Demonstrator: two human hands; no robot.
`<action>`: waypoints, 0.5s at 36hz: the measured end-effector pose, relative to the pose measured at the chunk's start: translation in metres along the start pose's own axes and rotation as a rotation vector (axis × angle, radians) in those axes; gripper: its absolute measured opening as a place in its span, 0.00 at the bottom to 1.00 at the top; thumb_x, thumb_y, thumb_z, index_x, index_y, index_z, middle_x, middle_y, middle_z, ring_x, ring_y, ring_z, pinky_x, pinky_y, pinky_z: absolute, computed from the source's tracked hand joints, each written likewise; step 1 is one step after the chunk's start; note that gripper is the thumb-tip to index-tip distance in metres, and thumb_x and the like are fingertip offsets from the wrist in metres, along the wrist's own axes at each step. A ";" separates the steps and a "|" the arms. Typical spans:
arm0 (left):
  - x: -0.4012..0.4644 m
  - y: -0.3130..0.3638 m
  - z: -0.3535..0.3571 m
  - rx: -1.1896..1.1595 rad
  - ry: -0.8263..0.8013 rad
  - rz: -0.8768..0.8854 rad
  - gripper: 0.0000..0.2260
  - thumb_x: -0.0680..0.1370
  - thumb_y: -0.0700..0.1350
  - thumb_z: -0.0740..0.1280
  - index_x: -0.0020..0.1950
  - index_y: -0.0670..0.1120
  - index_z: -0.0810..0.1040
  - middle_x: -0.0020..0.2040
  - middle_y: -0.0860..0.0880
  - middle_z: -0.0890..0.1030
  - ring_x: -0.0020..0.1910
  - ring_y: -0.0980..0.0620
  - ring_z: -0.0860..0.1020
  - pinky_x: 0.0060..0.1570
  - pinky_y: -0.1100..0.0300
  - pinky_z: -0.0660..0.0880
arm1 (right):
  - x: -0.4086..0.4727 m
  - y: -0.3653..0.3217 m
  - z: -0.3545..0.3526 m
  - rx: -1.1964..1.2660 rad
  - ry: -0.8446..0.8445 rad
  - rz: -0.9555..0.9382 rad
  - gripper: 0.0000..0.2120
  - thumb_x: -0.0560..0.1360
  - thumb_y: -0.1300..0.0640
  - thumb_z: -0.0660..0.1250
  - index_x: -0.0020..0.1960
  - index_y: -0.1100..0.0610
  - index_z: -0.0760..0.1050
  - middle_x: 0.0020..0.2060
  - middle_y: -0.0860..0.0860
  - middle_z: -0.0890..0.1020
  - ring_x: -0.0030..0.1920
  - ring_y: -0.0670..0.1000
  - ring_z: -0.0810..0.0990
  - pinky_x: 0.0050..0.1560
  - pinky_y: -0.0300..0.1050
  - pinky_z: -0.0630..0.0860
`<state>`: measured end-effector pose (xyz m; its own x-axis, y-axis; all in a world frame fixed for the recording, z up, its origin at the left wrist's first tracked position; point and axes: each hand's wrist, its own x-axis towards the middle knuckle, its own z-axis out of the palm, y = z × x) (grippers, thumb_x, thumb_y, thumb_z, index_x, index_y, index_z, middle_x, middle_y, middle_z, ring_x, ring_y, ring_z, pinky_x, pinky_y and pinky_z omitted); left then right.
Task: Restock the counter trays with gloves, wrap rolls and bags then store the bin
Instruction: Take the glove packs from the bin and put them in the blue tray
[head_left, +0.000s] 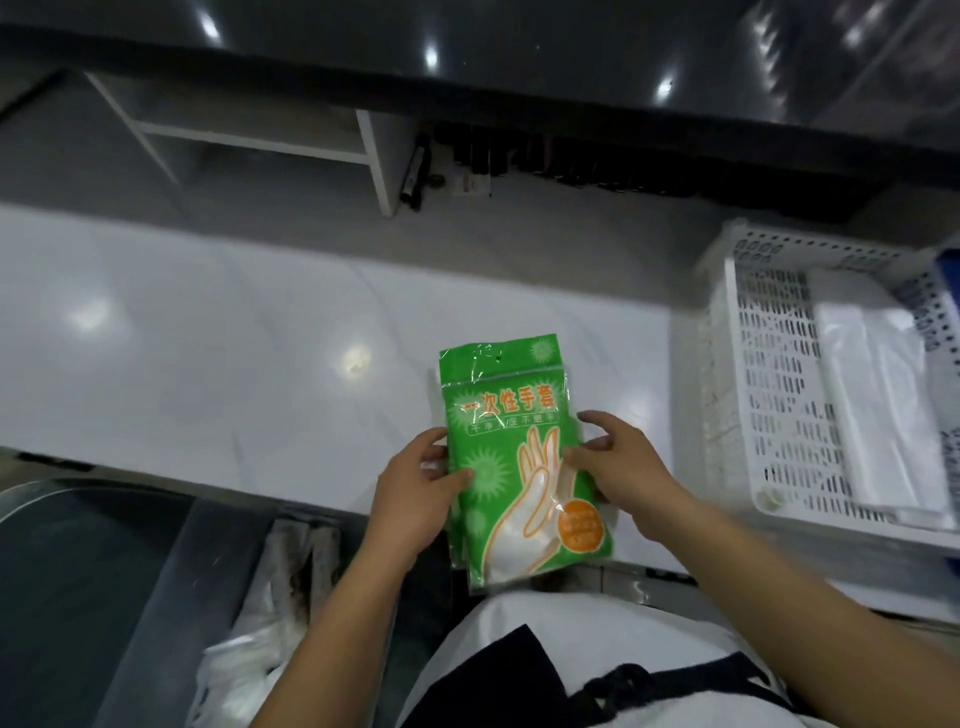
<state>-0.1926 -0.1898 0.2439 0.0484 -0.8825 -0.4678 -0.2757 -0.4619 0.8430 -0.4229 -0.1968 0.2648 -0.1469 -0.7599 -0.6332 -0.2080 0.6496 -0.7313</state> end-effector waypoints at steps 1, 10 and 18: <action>0.001 0.001 0.000 -0.003 -0.005 -0.005 0.22 0.72 0.39 0.74 0.51 0.67 0.76 0.50 0.57 0.82 0.47 0.54 0.83 0.48 0.51 0.81 | 0.000 0.001 -0.001 0.047 0.000 0.032 0.22 0.74 0.61 0.71 0.65 0.49 0.73 0.46 0.55 0.83 0.37 0.52 0.85 0.31 0.41 0.77; 0.005 0.007 0.004 -0.143 -0.147 -0.064 0.19 0.79 0.39 0.68 0.67 0.56 0.76 0.44 0.45 0.87 0.42 0.44 0.85 0.46 0.45 0.82 | -0.012 -0.004 -0.010 0.164 -0.147 0.185 0.09 0.74 0.56 0.72 0.55 0.55 0.81 0.45 0.53 0.88 0.43 0.53 0.87 0.41 0.46 0.80; -0.007 0.033 0.013 -0.285 -0.289 0.036 0.20 0.80 0.40 0.66 0.66 0.63 0.76 0.48 0.46 0.87 0.44 0.51 0.86 0.35 0.60 0.80 | -0.053 -0.006 -0.035 0.237 -0.088 -0.012 0.10 0.80 0.59 0.63 0.52 0.51 0.83 0.46 0.52 0.87 0.43 0.51 0.86 0.36 0.43 0.80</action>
<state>-0.2142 -0.1975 0.2721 -0.2394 -0.8563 -0.4577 0.0073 -0.4730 0.8810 -0.4476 -0.1610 0.3120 -0.0593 -0.7695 -0.6359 0.0250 0.6357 -0.7716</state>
